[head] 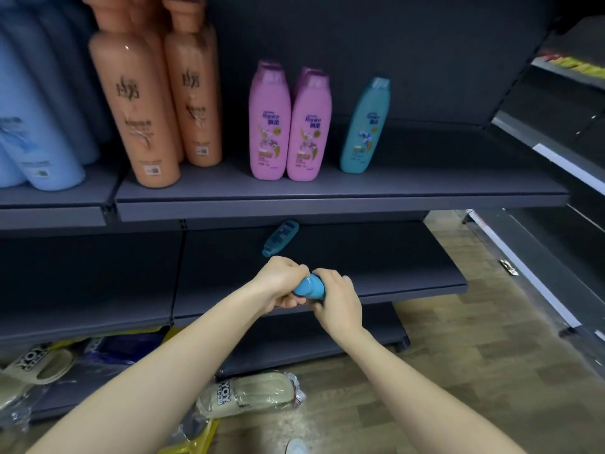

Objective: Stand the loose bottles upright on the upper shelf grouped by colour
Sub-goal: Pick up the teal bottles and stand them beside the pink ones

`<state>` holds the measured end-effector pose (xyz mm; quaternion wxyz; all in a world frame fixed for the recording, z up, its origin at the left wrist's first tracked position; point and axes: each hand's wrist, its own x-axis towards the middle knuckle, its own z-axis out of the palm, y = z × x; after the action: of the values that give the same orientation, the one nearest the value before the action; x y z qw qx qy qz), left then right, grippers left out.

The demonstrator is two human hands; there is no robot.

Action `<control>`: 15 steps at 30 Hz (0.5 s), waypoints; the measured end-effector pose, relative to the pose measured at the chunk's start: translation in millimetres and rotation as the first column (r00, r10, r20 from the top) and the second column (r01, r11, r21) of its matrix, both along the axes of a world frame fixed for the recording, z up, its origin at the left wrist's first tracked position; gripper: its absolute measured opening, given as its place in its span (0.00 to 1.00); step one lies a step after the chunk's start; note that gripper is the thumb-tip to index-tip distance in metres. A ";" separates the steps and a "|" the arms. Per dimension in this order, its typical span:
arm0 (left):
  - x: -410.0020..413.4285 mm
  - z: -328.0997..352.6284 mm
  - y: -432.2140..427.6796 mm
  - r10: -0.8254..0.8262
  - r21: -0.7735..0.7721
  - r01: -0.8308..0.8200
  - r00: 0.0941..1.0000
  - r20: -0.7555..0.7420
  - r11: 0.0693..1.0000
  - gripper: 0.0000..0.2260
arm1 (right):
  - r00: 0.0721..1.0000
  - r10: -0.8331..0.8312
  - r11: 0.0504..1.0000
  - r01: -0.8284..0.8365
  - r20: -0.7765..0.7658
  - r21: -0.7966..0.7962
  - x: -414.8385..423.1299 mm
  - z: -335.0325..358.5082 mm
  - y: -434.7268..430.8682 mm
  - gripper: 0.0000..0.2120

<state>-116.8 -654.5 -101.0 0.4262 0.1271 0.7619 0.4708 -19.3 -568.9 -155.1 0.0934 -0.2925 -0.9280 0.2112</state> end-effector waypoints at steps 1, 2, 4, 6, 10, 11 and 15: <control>1.7 6.4 -1.8 -0.001 0.006 0.001 1.000 -0.013 1.000 0.08 | 1.000 -0.004 1.000 0.005 -0.026 0.012 1.8 4.7 -2.9 0.20; 3.5 12.1 -3.5 -0.004 0.011 0.005 1.000 -0.027 1.000 0.07 | 0.999 -0.010 1.000 0.011 -0.051 0.020 3.1 8.7 -5.5 0.19; 7.7 22.8 -7.3 0.005 0.031 -0.004 0.999 -0.052 1.000 0.07 | 0.995 -0.026 1.000 0.027 -0.093 0.016 4.5 17.6 -10.3 0.16; 10.6 31.5 -10.6 0.033 0.063 -0.029 0.997 -0.067 0.998 0.08 | 0.992 -0.050 0.999 0.048 -0.119 -0.019 4.3 28.2 -15.2 0.14; 11.9 44.2 -17.9 0.069 0.102 -0.062 0.996 -0.062 0.993 0.12 | 0.976 -0.138 0.982 0.112 -0.170 -0.152 2.7 46.9 -22.9 0.16; 11.2 46.4 -20.1 0.063 0.111 -0.055 0.996 -0.070 0.992 0.11 | 0.970 -0.159 0.975 0.124 -0.183 -0.185 2.4 51.0 -23.5 0.17; 7.2 51.1 -29.0 0.005 0.142 0.018 0.987 -0.162 0.990 0.13 | 0.944 -0.200 0.953 0.125 -0.261 -0.278 0.7 69.6 -24.2 0.18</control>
<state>-109.6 -683.5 -49.8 0.3542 0.1976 0.7578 0.5112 -18.7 -593.0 -85.6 0.2050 -0.3445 -0.8418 0.3614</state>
